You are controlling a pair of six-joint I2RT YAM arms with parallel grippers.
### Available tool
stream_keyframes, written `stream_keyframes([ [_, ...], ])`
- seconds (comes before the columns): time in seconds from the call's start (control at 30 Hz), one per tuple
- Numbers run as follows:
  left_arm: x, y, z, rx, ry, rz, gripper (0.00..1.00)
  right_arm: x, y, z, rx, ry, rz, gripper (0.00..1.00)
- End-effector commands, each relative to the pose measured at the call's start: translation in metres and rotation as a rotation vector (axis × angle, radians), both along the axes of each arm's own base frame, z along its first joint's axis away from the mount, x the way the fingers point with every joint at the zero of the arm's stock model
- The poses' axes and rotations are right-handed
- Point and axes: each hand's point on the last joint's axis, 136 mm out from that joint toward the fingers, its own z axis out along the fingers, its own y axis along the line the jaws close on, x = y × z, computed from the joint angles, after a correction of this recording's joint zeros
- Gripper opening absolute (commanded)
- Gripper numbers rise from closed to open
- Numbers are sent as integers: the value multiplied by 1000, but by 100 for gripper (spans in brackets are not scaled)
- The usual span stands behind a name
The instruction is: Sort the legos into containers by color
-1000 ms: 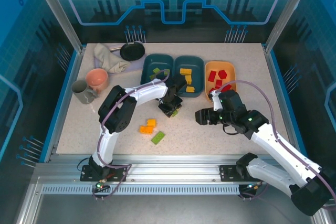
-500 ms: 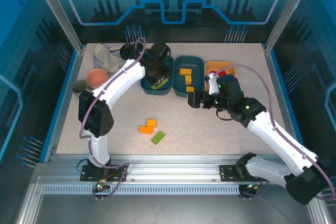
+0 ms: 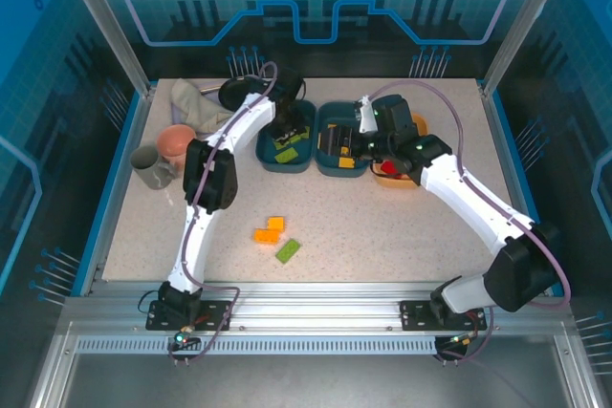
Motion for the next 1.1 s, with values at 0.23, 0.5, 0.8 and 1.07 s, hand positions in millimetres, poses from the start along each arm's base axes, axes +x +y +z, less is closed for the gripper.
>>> stream_keyframes([
  [0.23, 8, -9, -19, -34, 27, -74, 42, -7, -7, -14, -1, 55, -1, 91],
  [0.5, 11, -6, 36, -43, -68, -61, 65, -20, -15, -26, -46, 69, 11, 90],
  [0.8, -36, 24, 119, -15, -155, -10, 70, -37, -21, -33, -130, 50, 46, 88],
  [1.07, -143, 54, 126, -53, -68, 33, 70, -76, 4, -52, -244, 28, 171, 86],
])
